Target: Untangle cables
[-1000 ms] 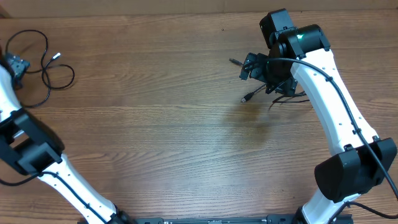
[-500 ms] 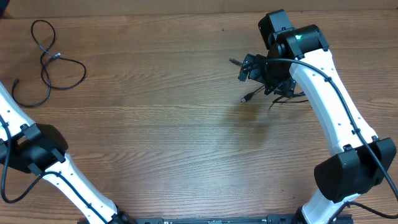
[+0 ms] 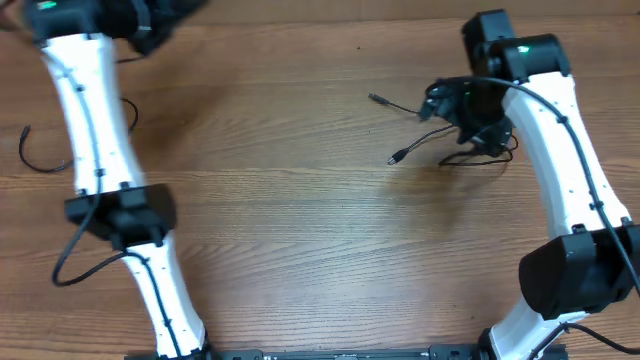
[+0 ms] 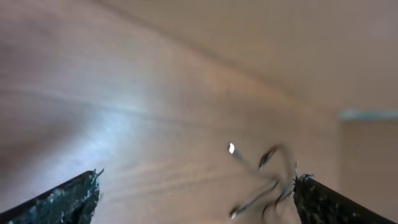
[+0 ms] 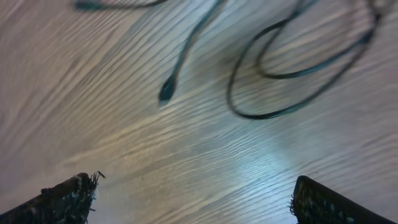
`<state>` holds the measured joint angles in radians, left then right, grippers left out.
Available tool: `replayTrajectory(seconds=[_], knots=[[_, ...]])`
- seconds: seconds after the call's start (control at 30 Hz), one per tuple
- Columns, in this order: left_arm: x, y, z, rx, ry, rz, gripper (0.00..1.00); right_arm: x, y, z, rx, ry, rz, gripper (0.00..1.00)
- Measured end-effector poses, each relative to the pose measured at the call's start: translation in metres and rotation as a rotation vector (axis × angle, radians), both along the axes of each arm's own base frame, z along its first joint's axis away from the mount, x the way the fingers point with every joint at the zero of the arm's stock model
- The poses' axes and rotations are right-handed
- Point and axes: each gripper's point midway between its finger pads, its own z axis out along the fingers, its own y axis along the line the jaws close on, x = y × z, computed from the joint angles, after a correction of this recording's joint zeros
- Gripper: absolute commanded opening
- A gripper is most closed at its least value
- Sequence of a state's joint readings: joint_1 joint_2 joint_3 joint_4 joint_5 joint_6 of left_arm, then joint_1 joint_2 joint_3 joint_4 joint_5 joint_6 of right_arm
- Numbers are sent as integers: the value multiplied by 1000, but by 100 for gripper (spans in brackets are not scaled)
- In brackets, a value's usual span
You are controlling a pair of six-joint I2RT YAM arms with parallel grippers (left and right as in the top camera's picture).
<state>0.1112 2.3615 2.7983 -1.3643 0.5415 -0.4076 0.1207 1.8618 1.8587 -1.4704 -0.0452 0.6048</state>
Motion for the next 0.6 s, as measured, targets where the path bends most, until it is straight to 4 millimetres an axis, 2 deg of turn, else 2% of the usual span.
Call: replayTrajectory(seconds=[0.17,0.27,0.33,0.47,0.6], knots=[[-14,-95,-16,170,21,-124,99,-6,-34,-1,7,47,-162,100],[-26,-142,-20,253,3,-190,99,-5,-56,-1,14,47,-253,100],[-34,-165,-21,296,-8,-222,100,-3,-67,-1,16,39,-294,98],[-47,-194,-24,352,-21,-261,99,0,-87,-11,20,29,-355,94],[-57,-202,-28,388,-1,-280,100,5,-97,-36,22,23,-390,81]])
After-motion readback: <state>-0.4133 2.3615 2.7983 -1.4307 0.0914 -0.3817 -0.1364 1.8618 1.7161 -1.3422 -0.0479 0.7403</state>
